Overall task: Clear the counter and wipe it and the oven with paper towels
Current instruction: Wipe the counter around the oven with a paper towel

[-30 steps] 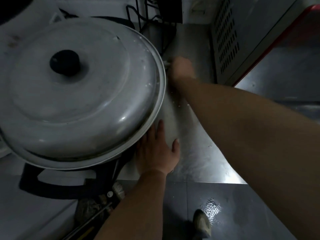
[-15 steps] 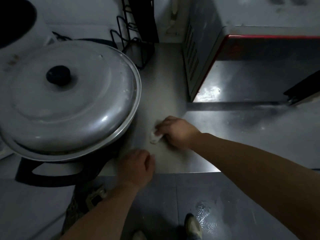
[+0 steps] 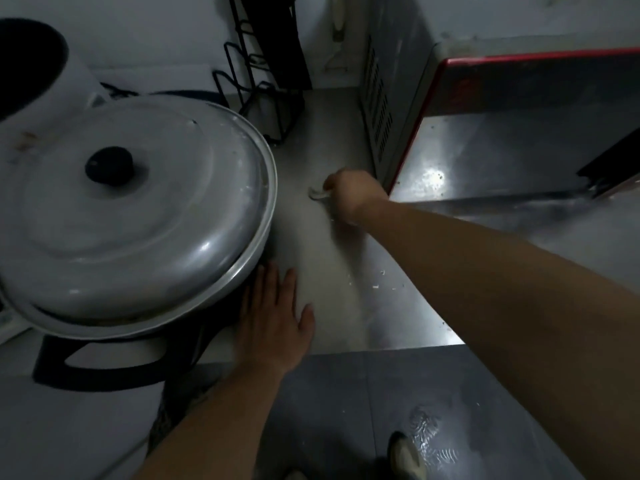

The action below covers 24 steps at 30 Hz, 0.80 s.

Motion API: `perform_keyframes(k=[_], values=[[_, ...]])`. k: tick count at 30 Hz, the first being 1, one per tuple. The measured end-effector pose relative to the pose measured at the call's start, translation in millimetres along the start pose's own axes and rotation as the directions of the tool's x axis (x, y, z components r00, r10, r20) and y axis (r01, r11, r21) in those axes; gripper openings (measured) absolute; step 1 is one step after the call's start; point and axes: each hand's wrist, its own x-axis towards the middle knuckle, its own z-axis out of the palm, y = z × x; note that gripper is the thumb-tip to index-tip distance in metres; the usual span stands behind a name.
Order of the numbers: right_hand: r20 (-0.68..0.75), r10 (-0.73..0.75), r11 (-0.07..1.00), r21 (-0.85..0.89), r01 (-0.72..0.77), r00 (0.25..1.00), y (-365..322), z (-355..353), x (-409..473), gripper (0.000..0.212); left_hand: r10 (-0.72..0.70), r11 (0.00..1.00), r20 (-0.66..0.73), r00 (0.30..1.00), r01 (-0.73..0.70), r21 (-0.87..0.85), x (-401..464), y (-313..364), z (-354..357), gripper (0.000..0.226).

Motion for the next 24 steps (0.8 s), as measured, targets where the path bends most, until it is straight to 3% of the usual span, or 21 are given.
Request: perform_keyframes(k=[3,6,9,13,16,19,22,24], values=[[-0.144,-0.045,0.999,0.021,0.049,0.989,0.5,33.5,-36.9,0.036,0.021,0.999,0.064,0.998,-0.023,0.028,0.6,-0.6,2.0,0.077],[-0.288,-0.184,0.976,0.056,0.209,0.94,-1.3,57.0,-96.2,0.028,0.008,1.0,0.065,0.998,-0.009,0.02,1.5,0.2,1.3,0.079],[-0.253,-0.345,0.931,0.032,0.364,0.904,10.5,64.6,-159.0,0.023,0.007,0.999,0.041,0.999,-0.009,0.033,1.1,0.2,2.8,0.08],[-0.121,-0.417,0.907,0.0,0.42,0.901,42.4,52.8,-209.5,0.046,0.01,0.999,0.109,0.994,-0.013,0.029,3.8,3.3,-2.8,0.08],[-0.078,-0.299,0.952,0.045,0.303,0.951,54.3,34.6,-201.1,0.041,-0.014,0.999,0.14,0.99,0.007,0.052,5.7,11.2,-9.1,0.081],[-0.231,-0.096,0.983,0.128,0.128,0.968,53.6,10.7,-164.8,0.03,-0.067,0.998,0.111,0.992,0.068,-0.007,12.6,37.8,-12.7,0.084],[-0.364,-0.009,0.976,0.198,0.087,0.931,50.1,-4.8,-113.8,0.03,0.06,0.998,0.033,0.998,-0.06,-0.019,20.5,63.9,-7.9,0.073],[-0.366,-0.067,0.985,0.121,0.119,0.928,49.6,-6.0,-89.3,0.029,0.125,0.992,0.065,0.99,-0.124,-0.012,31.4,70.9,-3.3,0.071]])
